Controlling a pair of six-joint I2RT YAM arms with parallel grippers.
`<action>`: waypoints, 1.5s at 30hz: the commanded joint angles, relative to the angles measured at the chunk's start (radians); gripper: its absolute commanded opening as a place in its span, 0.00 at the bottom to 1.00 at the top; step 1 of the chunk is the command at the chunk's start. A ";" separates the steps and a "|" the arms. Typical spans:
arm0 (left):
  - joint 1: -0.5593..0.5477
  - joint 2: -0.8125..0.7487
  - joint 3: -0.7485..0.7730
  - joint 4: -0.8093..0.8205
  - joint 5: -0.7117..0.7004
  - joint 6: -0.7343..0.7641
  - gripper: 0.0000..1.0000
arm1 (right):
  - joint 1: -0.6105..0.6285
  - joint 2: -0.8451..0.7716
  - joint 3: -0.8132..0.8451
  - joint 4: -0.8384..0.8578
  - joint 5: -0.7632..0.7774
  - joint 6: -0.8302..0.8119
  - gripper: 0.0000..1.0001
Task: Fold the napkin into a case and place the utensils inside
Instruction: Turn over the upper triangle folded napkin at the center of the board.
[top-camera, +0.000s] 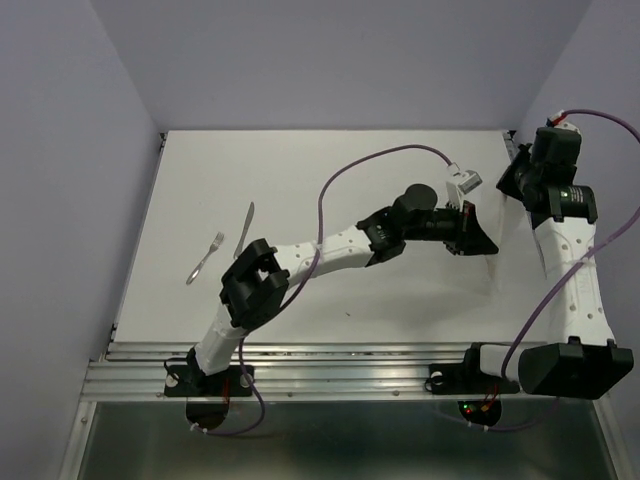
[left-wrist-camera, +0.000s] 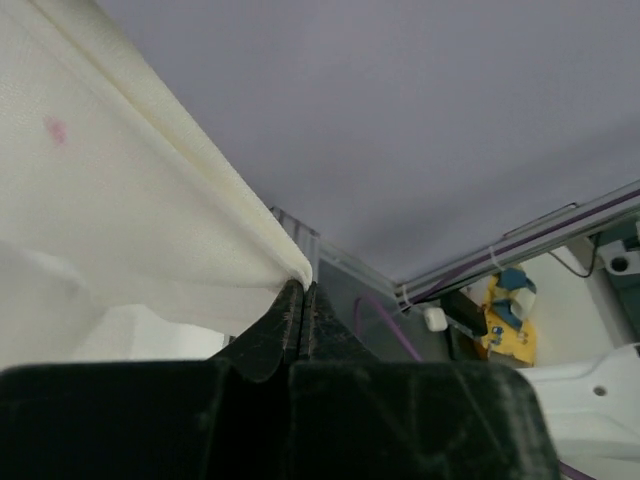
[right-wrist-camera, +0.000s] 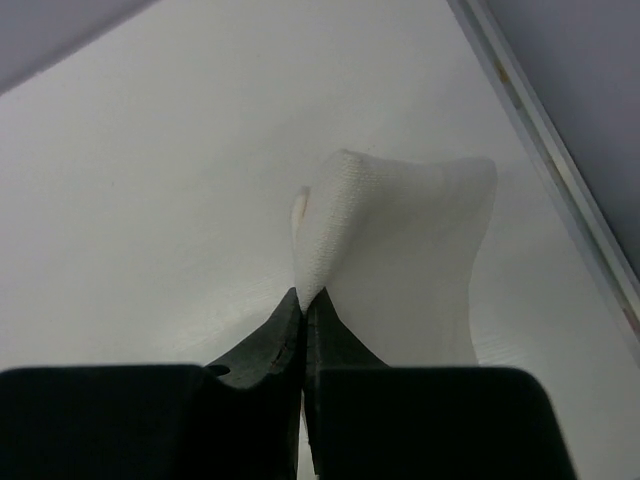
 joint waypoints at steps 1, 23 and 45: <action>-0.062 -0.077 -0.140 0.307 0.291 -0.199 0.00 | -0.014 0.089 0.181 0.066 -0.013 -0.131 0.01; 0.138 -0.264 -1.081 1.107 0.115 -0.514 0.00 | 0.451 0.667 0.182 0.345 -0.165 -0.024 0.01; 0.203 -0.269 -1.245 1.273 0.047 -0.614 0.00 | 0.540 0.793 0.233 0.391 -0.270 0.011 0.01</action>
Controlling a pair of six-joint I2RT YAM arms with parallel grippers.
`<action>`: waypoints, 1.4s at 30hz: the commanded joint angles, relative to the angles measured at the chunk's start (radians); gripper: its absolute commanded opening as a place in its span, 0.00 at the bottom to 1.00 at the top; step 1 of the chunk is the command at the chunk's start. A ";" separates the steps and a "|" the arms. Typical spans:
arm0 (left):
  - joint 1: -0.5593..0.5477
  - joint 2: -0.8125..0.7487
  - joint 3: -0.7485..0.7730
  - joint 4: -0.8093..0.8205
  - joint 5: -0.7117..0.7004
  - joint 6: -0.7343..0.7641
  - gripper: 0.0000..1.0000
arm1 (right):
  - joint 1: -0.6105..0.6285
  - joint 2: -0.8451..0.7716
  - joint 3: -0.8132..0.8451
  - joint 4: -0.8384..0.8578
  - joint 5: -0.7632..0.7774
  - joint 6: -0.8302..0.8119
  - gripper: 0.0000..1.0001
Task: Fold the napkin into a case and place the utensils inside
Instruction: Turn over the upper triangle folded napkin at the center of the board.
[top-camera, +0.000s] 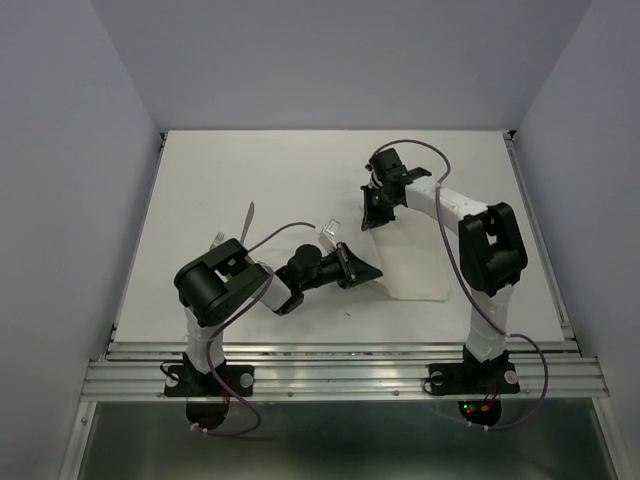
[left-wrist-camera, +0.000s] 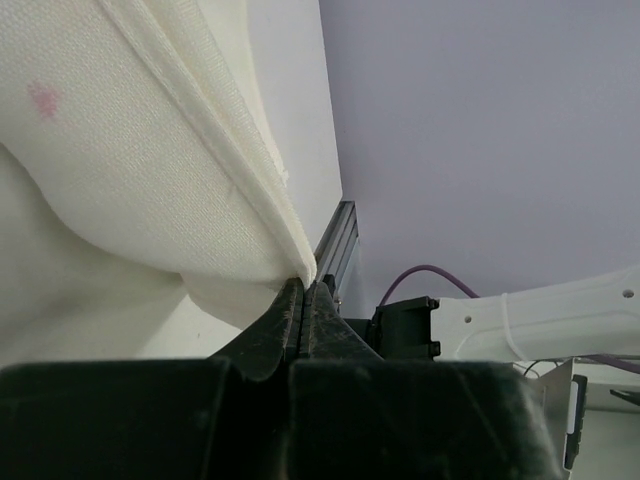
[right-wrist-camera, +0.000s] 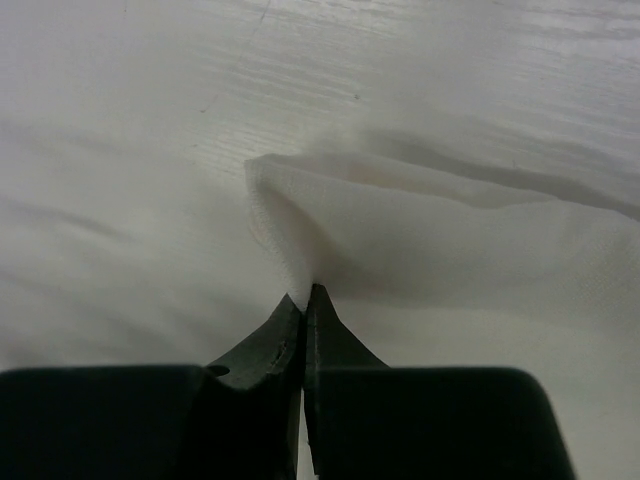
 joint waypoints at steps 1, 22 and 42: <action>-0.039 -0.036 -0.043 0.379 0.200 -0.058 0.00 | 0.010 0.036 0.087 0.299 0.054 0.014 0.01; 0.000 -0.223 -0.116 0.076 0.164 0.026 0.83 | 0.048 0.090 0.111 0.306 0.003 0.004 0.01; 0.316 -0.917 0.065 -1.099 -0.191 0.506 0.79 | 0.161 0.163 0.208 0.234 0.048 -0.058 0.01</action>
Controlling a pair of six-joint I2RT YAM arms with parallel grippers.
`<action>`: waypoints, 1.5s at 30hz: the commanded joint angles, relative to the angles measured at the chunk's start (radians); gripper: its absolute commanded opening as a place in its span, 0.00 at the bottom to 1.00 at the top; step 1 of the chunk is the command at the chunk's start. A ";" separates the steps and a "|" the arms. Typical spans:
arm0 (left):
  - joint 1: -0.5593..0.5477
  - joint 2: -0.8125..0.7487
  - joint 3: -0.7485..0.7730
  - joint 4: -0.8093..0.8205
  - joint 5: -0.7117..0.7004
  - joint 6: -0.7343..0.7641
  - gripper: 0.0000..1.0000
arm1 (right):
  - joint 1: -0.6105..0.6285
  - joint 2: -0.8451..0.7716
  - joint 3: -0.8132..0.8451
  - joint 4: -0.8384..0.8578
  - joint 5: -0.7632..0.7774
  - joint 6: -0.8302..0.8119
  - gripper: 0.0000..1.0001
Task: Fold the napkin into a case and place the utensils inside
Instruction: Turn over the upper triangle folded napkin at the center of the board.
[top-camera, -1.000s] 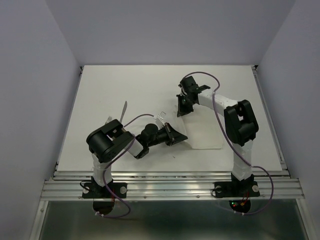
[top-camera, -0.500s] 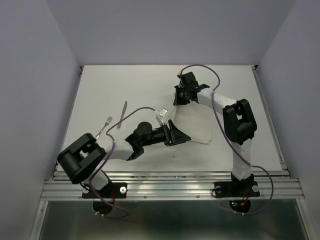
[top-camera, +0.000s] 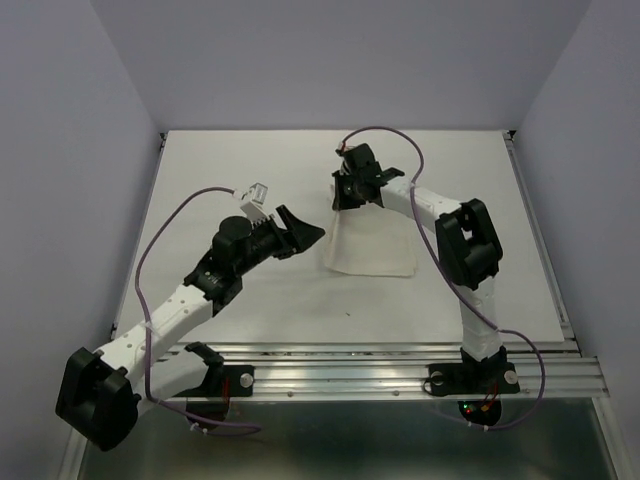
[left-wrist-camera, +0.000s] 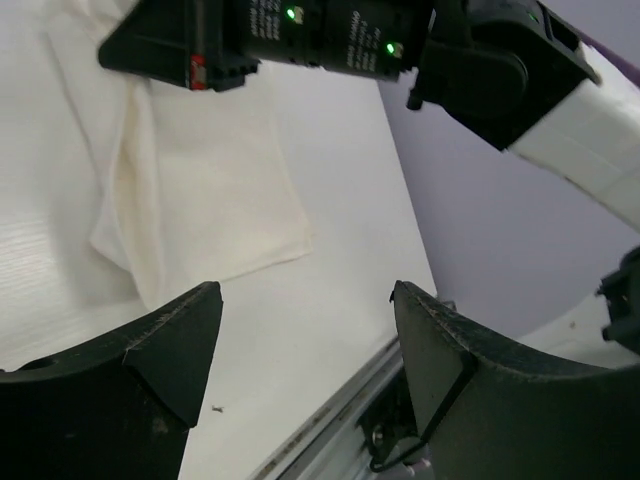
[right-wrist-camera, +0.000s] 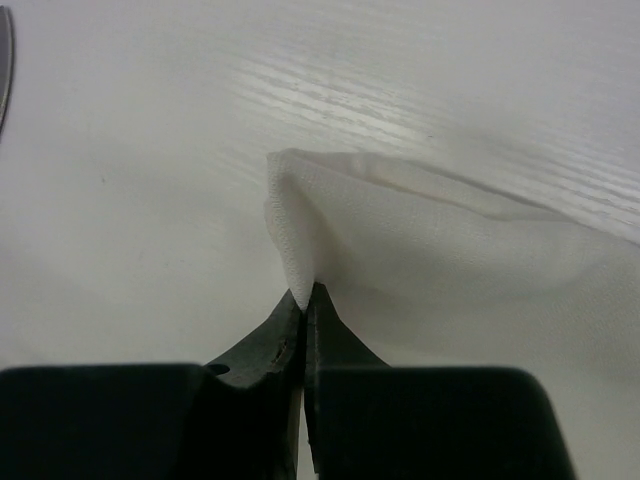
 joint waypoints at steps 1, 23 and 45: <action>0.045 -0.050 0.083 -0.218 -0.105 0.086 0.79 | 0.068 0.032 0.076 -0.028 0.053 -0.045 0.01; 0.170 0.436 0.152 -0.274 -0.081 0.011 0.00 | 0.225 0.015 0.064 -0.073 0.202 -0.085 0.01; 0.183 0.780 0.347 -0.154 -0.053 0.054 0.00 | 0.225 -0.011 0.027 -0.030 0.198 -0.046 0.42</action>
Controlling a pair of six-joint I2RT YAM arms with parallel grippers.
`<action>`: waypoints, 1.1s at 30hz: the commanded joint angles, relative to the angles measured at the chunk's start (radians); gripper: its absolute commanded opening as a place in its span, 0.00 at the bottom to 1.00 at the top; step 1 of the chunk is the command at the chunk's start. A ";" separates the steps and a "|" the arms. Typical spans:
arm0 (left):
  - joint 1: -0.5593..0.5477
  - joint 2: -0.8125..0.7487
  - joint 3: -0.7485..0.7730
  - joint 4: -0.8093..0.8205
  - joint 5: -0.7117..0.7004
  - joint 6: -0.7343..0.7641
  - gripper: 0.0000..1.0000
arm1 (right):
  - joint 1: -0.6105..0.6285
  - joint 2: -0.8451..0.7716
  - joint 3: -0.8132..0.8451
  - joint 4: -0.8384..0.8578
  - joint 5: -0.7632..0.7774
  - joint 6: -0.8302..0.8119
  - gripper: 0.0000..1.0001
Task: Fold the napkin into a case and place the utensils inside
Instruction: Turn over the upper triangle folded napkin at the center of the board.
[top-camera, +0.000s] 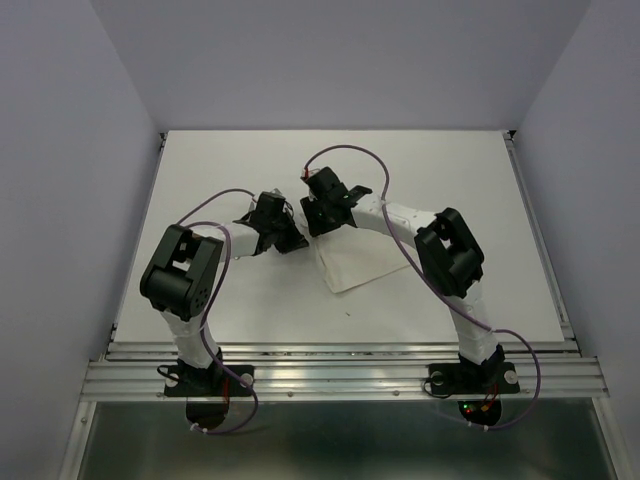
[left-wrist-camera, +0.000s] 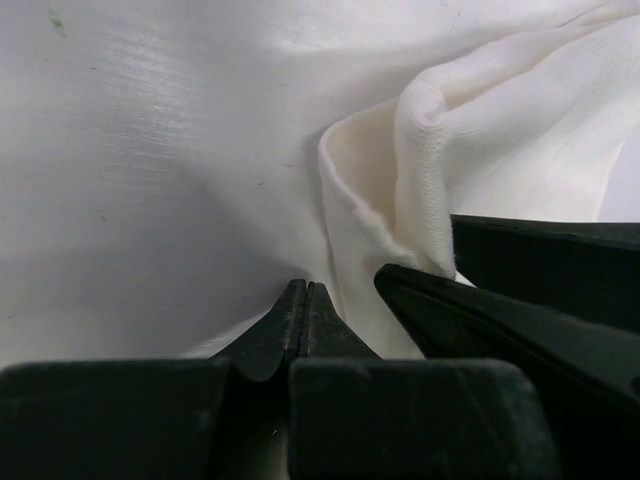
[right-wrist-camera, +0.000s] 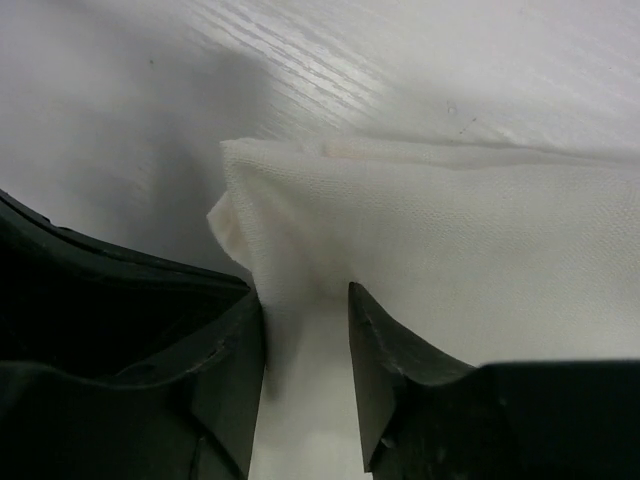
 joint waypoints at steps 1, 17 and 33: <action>0.015 -0.002 0.038 0.028 -0.002 0.036 0.00 | 0.013 -0.058 -0.004 0.053 0.015 0.018 0.45; 0.063 -0.051 0.004 -0.008 -0.004 0.080 0.00 | 0.013 -0.097 -0.036 0.123 -0.037 0.062 0.55; 0.098 -0.144 -0.014 0.014 0.077 0.057 0.00 | 0.013 -0.089 -0.061 0.163 -0.005 0.073 0.52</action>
